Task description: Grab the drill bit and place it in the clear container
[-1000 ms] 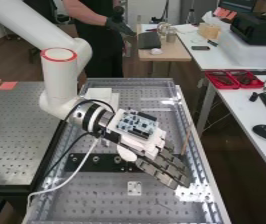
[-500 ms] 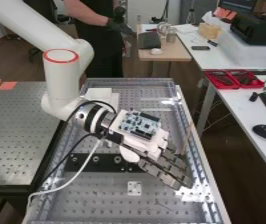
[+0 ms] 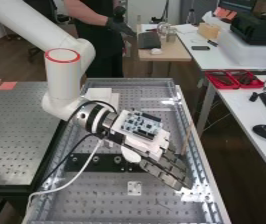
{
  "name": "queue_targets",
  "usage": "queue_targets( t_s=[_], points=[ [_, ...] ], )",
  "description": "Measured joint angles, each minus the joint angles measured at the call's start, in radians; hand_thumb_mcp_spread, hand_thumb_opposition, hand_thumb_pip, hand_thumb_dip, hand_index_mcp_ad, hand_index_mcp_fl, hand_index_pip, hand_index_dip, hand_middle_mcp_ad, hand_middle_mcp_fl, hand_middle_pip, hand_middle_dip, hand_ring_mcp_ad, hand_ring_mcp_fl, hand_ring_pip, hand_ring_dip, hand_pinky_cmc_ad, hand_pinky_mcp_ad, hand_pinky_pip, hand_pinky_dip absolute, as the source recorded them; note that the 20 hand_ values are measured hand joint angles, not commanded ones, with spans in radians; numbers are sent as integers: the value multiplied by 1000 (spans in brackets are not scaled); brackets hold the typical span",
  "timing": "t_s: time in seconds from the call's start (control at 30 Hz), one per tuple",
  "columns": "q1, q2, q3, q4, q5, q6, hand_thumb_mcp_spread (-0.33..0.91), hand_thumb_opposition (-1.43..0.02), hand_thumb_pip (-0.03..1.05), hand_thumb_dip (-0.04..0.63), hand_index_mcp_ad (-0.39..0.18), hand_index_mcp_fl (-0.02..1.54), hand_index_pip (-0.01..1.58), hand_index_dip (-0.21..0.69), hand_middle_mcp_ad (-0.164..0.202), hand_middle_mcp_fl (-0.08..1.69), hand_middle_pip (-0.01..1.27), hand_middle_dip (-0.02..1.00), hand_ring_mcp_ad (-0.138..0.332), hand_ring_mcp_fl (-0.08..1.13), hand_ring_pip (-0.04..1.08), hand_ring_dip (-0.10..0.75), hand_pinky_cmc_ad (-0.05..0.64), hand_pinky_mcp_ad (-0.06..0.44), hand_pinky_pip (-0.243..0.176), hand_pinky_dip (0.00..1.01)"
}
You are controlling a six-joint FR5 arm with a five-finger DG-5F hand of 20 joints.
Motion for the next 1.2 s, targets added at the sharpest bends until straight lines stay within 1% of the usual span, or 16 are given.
queue_targets(
  t_s=[0.13,0.53,0.6,0.67,0.73,0.8,0.83,0.9,1.0,1.1,1.13,1.17,1.2],
  points=[
    [0,1,-1,0,4,3,545,-881,531,286,-51,487,1161,340,61,361,110,253,148,141,112,61,347,89,-52,140],
    [0,3,-3,7,0,8,543,-866,548,286,-51,471,1122,332,61,358,110,253,148,141,112,61,347,91,-52,140],
    [0,3,-3,11,-1,10,545,-866,548,286,-51,517,1140,332,61,361,110,253,148,141,112,61,347,91,-52,140],
    [0,3,-4,18,-1,8,534,-871,534,283,-51,646,1248,319,61,358,110,253,148,141,112,61,344,91,-52,138],
    [0,3,-7,30,-1,7,534,-873,520,283,-49,660,1262,325,58,375,110,253,150,133,112,61,344,91,-52,138],
    [0,5,-12,43,0,6,543,-873,518,283,-49,677,1262,326,58,375,110,253,148,162,103,61,344,93,-52,138],
    [0,5,-12,44,0,6,543,-873,518,283,-49,682,1265,326,58,382,110,253,147,157,103,61,344,93,-52,138],
    [1,6,-16,55,1,5,545,-873,506,283,-49,724,1215,323,58,429,110,253,147,176,99,65,347,96,-52,140],
    [1,7,-20,62,-1,4,548,-892,496,283,-49,778,1162,316,61,443,110,253,148,192,101,63,349,96,-52,140],
    [1,7,-19,63,-1,5,548,-894,496,283,-49,805,1150,316,58,445,110,253,150,195,98,63,354,96,-52,140],
    [1,8,-19,61,-2,4,545,-897,473,284,-49,824,1117,316,61,445,110,253,150,194,101,63,347,96,-52,140],
    [1,9,-18,59,-3,2,581,-895,433,284,-49,855,1098,297,58,459,110,253,147,213,105,66,354,96,-52,140],
    [1,12,-16,56,-4,1,595,-894,429,284,-49,855,1094,300,58,464,110,253,150,213,108,72,360,99,-52,140]
  ],
)
